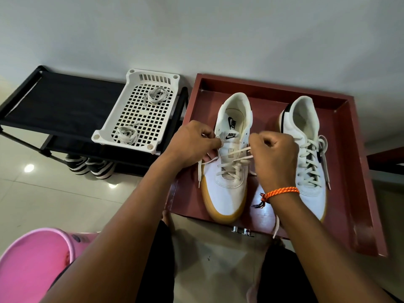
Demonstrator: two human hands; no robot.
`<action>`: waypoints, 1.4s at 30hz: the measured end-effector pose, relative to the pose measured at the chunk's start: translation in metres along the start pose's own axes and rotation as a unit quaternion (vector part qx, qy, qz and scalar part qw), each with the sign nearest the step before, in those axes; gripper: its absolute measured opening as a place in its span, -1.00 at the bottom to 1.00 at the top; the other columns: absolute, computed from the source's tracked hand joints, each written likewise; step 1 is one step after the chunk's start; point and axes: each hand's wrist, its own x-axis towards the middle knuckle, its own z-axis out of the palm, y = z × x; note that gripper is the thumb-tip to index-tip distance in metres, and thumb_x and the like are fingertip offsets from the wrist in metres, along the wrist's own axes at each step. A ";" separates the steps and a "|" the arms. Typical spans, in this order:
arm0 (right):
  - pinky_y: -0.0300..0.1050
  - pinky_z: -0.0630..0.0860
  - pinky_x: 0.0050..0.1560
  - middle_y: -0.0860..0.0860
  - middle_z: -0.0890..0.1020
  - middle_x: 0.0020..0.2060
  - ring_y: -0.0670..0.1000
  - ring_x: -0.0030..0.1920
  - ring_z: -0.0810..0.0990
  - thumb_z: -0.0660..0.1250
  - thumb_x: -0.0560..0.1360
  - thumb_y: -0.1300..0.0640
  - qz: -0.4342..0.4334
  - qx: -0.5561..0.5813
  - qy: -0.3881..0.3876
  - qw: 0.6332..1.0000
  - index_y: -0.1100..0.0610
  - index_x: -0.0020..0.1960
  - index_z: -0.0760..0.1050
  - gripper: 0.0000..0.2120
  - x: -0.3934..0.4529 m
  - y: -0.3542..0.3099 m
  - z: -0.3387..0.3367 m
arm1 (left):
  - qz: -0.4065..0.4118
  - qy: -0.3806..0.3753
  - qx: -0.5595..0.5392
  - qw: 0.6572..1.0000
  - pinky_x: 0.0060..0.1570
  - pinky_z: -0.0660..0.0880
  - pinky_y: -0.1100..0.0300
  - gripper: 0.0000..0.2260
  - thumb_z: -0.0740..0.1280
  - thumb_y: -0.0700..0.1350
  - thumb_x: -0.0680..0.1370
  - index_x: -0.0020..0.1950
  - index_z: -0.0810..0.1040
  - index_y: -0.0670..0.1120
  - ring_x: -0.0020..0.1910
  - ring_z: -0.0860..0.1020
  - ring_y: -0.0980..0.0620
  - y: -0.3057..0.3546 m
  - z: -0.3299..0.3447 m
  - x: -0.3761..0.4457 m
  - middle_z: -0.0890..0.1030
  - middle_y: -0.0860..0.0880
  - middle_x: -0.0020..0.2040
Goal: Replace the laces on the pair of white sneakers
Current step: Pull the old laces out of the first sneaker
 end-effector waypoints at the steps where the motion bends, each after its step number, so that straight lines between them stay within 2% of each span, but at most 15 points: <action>1: -0.10 0.22 -0.42 -0.08 0.30 -0.58 -0.08 -0.50 0.26 0.33 0.46 0.09 -0.009 -0.031 0.025 0.999 0.13 -0.43 0.37 -0.68 0.001 0.002 -0.002 | 0.000 0.000 0.000 1.000 0.04 0.71 -0.14 -0.80 0.48 -0.15 0.60 -0.14 0.68 -0.26 -0.24 0.75 -0.14 0.000 0.000 0.000 0.75 -0.10 -0.27; 3: -0.11 0.35 -0.38 -0.09 0.45 -0.52 -0.04 -0.45 0.44 0.35 0.50 0.08 -0.063 -0.098 0.022 0.993 0.07 -0.22 0.59 -0.85 0.000 0.001 -0.005 | 0.003 0.000 0.001 1.000 0.04 0.71 -0.14 -0.80 0.48 -0.15 0.60 -0.15 0.68 -0.25 -0.25 0.75 -0.13 0.001 0.001 -0.001 0.75 -0.09 -0.28; 5: -0.10 0.42 -0.33 -0.06 0.51 -0.48 0.03 -0.39 0.52 0.34 0.52 0.07 -0.121 -0.126 -0.012 0.985 0.02 -0.03 0.69 -0.85 -0.005 -0.003 -0.003 | 0.005 0.002 0.008 1.000 0.04 0.71 -0.13 -0.80 0.48 -0.13 0.60 -0.16 0.68 -0.23 -0.26 0.75 -0.11 0.001 0.002 -0.001 0.74 -0.08 -0.28; 7: -0.07 0.48 -0.31 0.02 0.62 -0.40 0.14 -0.32 0.60 0.33 0.53 0.04 -0.171 -0.163 -0.058 0.970 0.01 0.00 0.72 -0.81 -0.012 -0.006 0.003 | 0.009 0.005 0.014 1.000 0.02 0.71 -0.13 -0.79 0.47 -0.13 0.60 -0.16 0.69 -0.22 -0.27 0.75 -0.09 0.001 0.002 -0.001 0.74 -0.07 -0.29; 9: -0.05 0.44 -0.30 0.08 0.65 -0.33 0.20 -0.25 0.61 0.33 0.55 0.00 -0.200 -0.223 -0.108 0.948 0.00 -0.03 0.69 -0.83 -0.018 -0.003 0.012 | 0.010 0.005 0.016 1.000 0.01 0.71 -0.14 -0.80 0.47 -0.13 0.61 -0.15 0.69 -0.23 -0.27 0.75 -0.09 0.001 0.001 0.000 0.74 -0.08 -0.29; 12: -0.02 0.43 -0.30 0.03 0.62 -0.34 0.17 -0.25 0.58 0.26 0.57 -0.03 -0.178 -0.227 -0.166 0.943 0.03 -0.13 0.61 -0.78 -0.018 0.004 0.017 | 0.009 0.002 0.014 1.000 0.01 0.71 -0.15 -0.80 0.46 -0.14 0.61 -0.14 0.69 -0.24 -0.26 0.75 -0.11 0.000 0.001 0.000 0.75 -0.08 -0.28; 15: 0.01 0.51 -0.29 -0.02 0.56 -0.43 0.09 -0.31 0.52 0.28 0.52 -0.02 -0.156 -0.189 -0.152 0.958 0.06 -0.19 0.63 -0.77 -0.013 0.002 0.012 | 0.007 -0.003 0.012 1.000 0.04 0.71 -0.15 -0.79 0.46 -0.13 0.61 -0.13 0.69 -0.24 -0.24 0.75 -0.09 -0.001 0.001 0.001 0.75 -0.08 -0.27; 18: -0.02 0.50 -0.33 -0.07 0.51 -0.49 0.05 -0.37 0.54 0.32 0.47 -0.02 -0.128 -0.143 -0.088 0.977 0.07 -0.24 0.61 -0.79 -0.005 -0.003 0.002 | 0.003 -0.007 0.009 1.000 0.05 0.71 -0.10 -0.79 0.47 -0.12 0.61 -0.14 0.69 -0.23 -0.24 0.75 -0.06 -0.002 0.000 0.002 0.75 -0.07 -0.27; 21: 0.00 0.52 -0.34 -0.10 0.46 -0.51 0.04 -0.41 0.53 0.34 0.48 0.07 -0.131 -0.136 -0.049 0.981 0.04 -0.17 0.66 -0.86 -0.001 -0.004 -0.004 | -0.001 -0.004 0.023 1.000 -0.03 0.69 0.00 -0.78 0.48 -0.07 0.61 -0.17 0.69 -0.17 -0.26 0.75 -0.04 -0.001 0.000 0.002 0.75 -0.04 -0.28; 25: 0.01 0.55 -0.29 0.08 0.63 -0.38 0.20 -0.29 0.62 0.31 0.53 0.05 -0.187 -0.178 -0.087 0.962 0.00 0.04 0.74 -0.76 -0.014 -0.004 0.005 | 0.000 -0.003 0.024 1.000 0.03 0.71 -0.09 -0.78 0.47 -0.06 0.61 -0.16 0.69 -0.17 -0.25 0.75 -0.05 -0.001 0.000 0.002 0.75 -0.04 -0.27; 29: -0.01 0.39 -0.30 0.09 0.64 -0.32 0.21 -0.24 0.59 0.21 0.58 -0.04 -0.191 -0.246 -0.160 0.937 0.05 -0.12 0.63 -0.72 -0.021 0.002 0.020 | -0.001 -0.002 0.024 1.000 0.01 0.71 -0.09 -0.77 0.46 -0.07 0.62 -0.14 0.69 -0.19 -0.25 0.75 -0.04 -0.001 -0.001 0.001 0.75 -0.04 -0.27; 34: -0.05 0.46 -0.34 -0.03 0.57 -0.45 0.07 -0.37 0.55 0.30 0.50 -0.05 -0.130 -0.151 -0.088 0.976 0.08 -0.25 0.61 -0.74 -0.004 -0.002 0.000 | 0.000 -0.006 0.019 1.000 0.04 0.70 -0.20 -0.78 0.48 -0.05 0.60 -0.16 0.69 -0.17 -0.24 0.75 -0.09 -0.003 0.001 0.003 0.75 -0.03 -0.28; 37: -0.02 0.51 -0.34 0.00 0.60 -0.42 0.13 -0.37 0.57 0.31 0.54 0.06 -0.150 -0.178 -0.033 0.972 0.07 -0.14 0.65 -0.83 -0.001 -0.004 -0.009 | 0.002 -0.008 0.011 1.000 0.07 0.69 -0.21 -0.78 0.50 -0.04 0.59 -0.19 0.69 -0.12 -0.26 0.75 -0.10 -0.005 0.001 0.004 0.74 -0.03 -0.28; 40: 0.01 0.54 -0.31 0.08 0.65 -0.36 0.21 -0.30 0.61 0.29 0.54 0.07 -0.191 -0.197 -0.057 0.960 0.04 -0.04 0.70 -0.80 -0.010 -0.006 -0.003 | 0.003 -0.007 0.010 1.000 0.06 0.69 -0.22 -0.78 0.49 0.01 0.55 -0.23 0.68 -0.08 -0.27 0.75 -0.11 -0.006 0.001 0.005 0.74 -0.04 -0.29; 42: -0.07 0.44 -0.31 0.09 0.64 -0.34 0.21 -0.26 0.60 0.33 0.57 0.04 -0.205 -0.231 -0.098 0.946 0.02 -0.05 0.70 -0.83 -0.016 -0.004 0.006 | 0.006 -0.006 0.011 1.000 0.05 0.69 -0.23 -0.78 0.48 0.02 0.54 -0.23 0.68 -0.09 -0.27 0.75 -0.12 -0.007 0.001 0.006 0.74 -0.04 -0.29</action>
